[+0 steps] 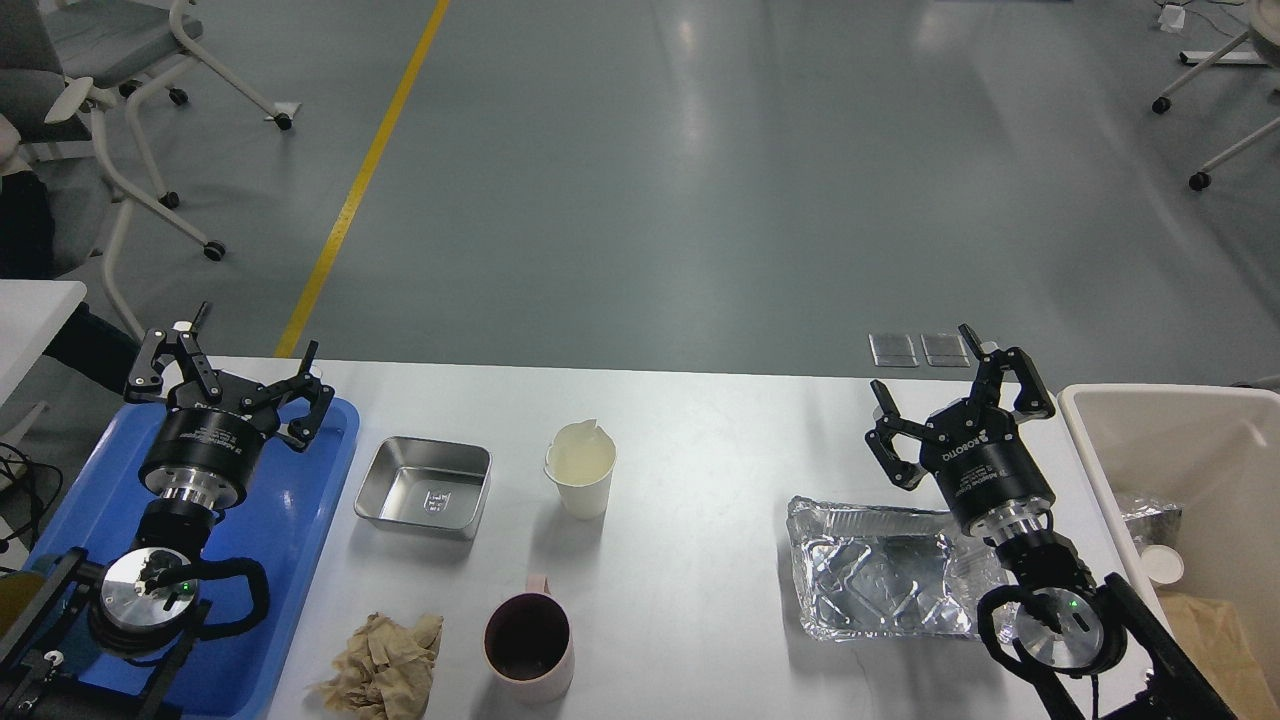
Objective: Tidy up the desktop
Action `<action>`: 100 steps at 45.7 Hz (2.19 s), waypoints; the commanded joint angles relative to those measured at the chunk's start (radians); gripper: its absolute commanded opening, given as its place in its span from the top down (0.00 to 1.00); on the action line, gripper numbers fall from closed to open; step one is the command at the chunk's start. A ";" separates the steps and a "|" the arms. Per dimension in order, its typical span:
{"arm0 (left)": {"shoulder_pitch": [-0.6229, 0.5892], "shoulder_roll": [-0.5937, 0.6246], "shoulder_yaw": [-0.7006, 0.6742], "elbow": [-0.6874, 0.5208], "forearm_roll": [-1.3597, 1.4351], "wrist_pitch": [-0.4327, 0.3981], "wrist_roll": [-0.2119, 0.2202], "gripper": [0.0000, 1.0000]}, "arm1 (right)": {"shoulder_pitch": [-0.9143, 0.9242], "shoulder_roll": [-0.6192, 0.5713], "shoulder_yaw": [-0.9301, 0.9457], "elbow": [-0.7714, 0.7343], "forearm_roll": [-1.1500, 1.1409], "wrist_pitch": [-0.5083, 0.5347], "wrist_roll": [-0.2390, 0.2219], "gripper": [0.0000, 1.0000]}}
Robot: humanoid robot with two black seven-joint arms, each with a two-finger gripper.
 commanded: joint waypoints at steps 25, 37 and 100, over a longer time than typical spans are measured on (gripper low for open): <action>-0.004 0.038 -0.007 -0.003 0.012 -0.004 -0.018 0.04 | 0.014 -0.020 0.000 -0.001 0.000 0.001 0.000 0.00; -0.016 0.058 -0.017 0.017 0.118 -0.049 -0.012 0.04 | 0.017 -0.010 -0.003 -0.001 0.000 0.001 0.000 0.00; 0.345 0.923 0.064 -0.348 0.506 0.031 0.076 0.06 | 0.016 -0.052 -0.056 0.007 0.000 -0.008 0.000 0.00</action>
